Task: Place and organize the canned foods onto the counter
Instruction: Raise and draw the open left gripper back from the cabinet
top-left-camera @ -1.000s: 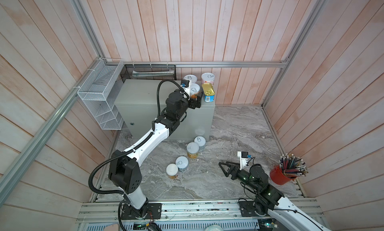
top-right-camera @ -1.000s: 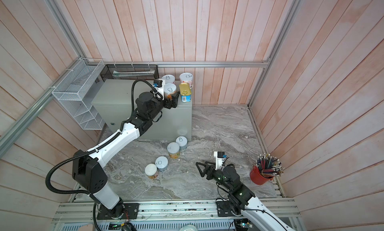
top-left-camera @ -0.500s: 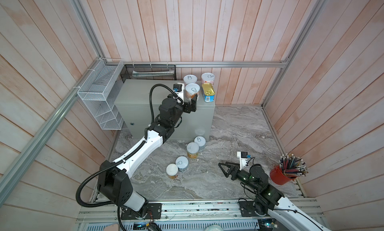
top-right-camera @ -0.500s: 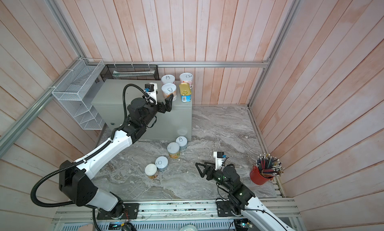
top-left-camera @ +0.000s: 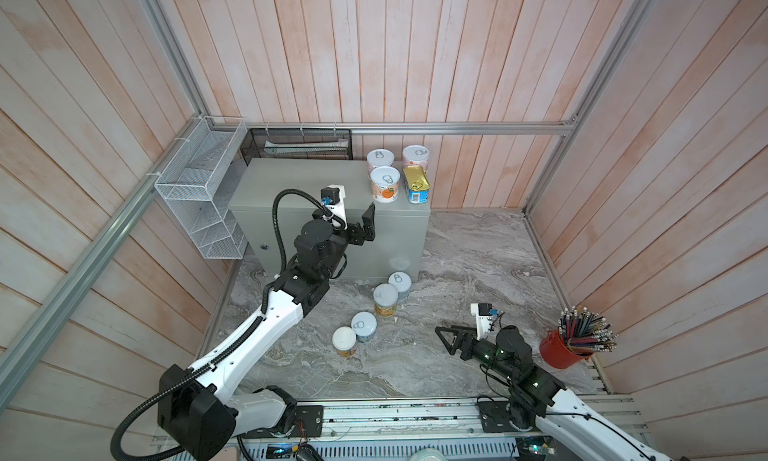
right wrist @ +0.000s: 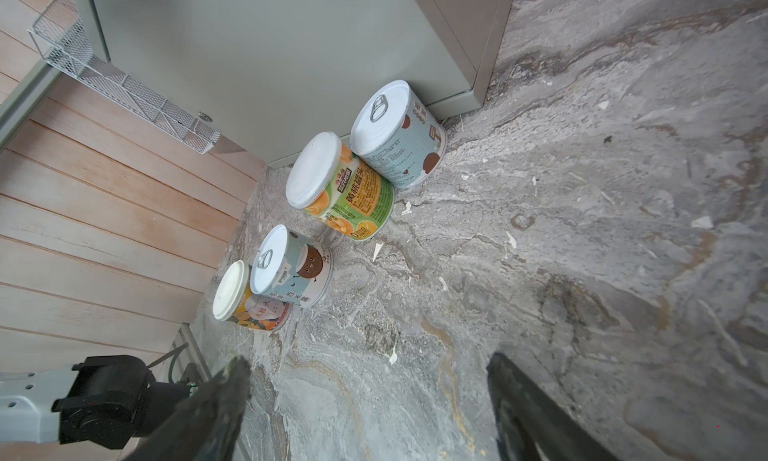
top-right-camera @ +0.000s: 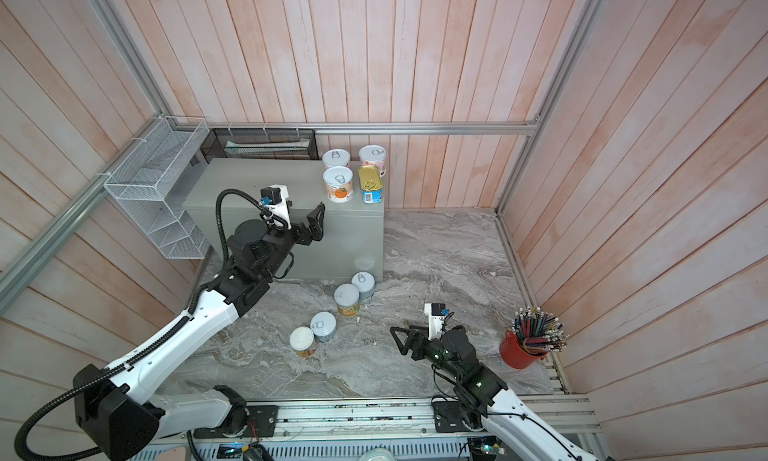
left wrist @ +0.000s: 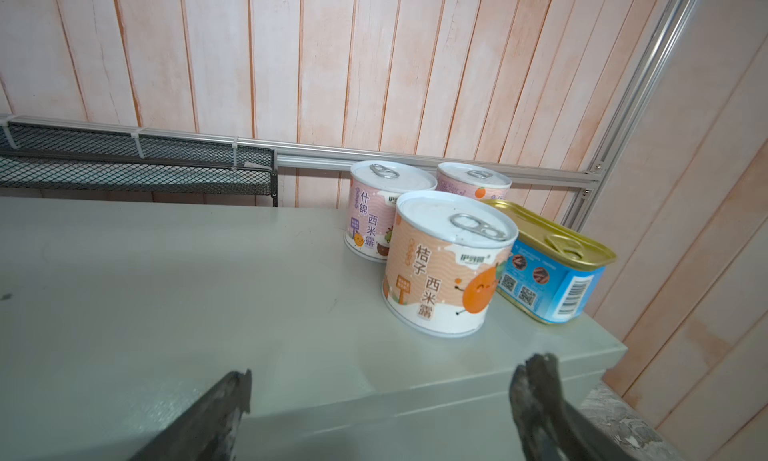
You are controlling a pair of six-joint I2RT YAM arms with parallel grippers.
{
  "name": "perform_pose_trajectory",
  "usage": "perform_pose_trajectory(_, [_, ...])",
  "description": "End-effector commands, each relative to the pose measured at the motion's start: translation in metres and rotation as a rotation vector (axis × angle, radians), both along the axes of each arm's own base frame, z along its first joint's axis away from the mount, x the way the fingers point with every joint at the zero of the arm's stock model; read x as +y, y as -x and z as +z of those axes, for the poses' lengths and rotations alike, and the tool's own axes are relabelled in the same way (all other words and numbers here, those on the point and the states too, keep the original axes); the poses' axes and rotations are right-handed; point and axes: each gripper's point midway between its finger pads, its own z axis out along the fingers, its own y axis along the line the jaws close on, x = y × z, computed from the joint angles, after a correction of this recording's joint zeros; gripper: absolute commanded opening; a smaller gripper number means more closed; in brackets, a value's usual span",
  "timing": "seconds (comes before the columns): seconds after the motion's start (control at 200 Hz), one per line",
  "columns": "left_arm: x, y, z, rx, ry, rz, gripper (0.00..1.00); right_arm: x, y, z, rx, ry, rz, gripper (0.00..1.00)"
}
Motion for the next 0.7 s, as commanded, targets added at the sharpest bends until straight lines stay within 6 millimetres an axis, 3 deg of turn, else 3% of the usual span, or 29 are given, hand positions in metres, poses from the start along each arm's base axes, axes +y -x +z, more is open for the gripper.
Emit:
perform_pose_trajectory(0.0, [0.007, 0.017, -0.02, 0.063, -0.022, 0.024, 1.0, 0.003, -0.003, 0.014, -0.029, 0.019, 0.013, 0.89])
perform_pose_trajectory(0.255, [0.012, 0.063, -0.057, 0.141, -0.023, 0.0, 1.0, 0.008, -0.008, 0.016, -0.019, 0.036, 0.019, 0.89])
perform_pose_trajectory(0.54, [0.016, 0.088, -0.112, 0.257, -0.008, -0.038, 1.0, 0.022, -0.016, 0.021, -0.005, 0.077, 0.019, 0.89])
perform_pose_trajectory(0.69, [0.01, 0.1, -0.146, 0.313, -0.005, -0.102, 1.0, 0.044, -0.021, 0.026, 0.001, 0.112, 0.056, 0.89])
